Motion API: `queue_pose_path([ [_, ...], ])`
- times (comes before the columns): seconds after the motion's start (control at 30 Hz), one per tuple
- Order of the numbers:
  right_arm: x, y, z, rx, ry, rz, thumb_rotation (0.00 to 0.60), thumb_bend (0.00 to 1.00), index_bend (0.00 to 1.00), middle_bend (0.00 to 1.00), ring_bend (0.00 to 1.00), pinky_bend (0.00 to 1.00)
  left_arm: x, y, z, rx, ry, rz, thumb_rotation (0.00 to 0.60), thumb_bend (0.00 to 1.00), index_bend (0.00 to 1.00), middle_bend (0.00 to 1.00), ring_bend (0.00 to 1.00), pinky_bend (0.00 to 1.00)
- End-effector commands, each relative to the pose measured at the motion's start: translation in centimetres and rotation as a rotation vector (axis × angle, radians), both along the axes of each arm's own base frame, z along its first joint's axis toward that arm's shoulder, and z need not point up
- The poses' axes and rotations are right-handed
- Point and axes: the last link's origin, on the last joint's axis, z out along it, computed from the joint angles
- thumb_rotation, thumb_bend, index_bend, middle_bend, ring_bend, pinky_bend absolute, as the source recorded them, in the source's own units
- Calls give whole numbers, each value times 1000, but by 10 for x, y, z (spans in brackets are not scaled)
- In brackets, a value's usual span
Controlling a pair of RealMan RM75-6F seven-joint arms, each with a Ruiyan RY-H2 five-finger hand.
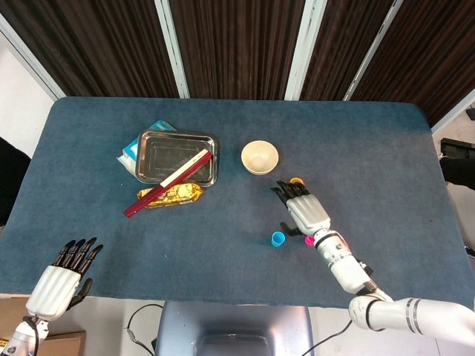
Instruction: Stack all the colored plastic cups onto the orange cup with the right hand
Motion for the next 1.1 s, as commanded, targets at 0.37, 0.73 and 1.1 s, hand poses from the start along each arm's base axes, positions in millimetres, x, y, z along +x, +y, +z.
queue_pose_path([
  [0.37,-6,25,-27,142,85,26,600,485,280,0,0,0,0,-2,4,10,-11,-5,600,505,0,0,0,93],
  [0.73,-12,24,-37,126,129,28,600,485,379,0,0,0,0,-3,5,12,-13,-7,600,504,0,0,0,92],
  [1.1,-8,23,-45,109,130,35,600,485,519,0,0,0,-1,-3,6,11,-14,-5,600,504,0,0,0,92],
])
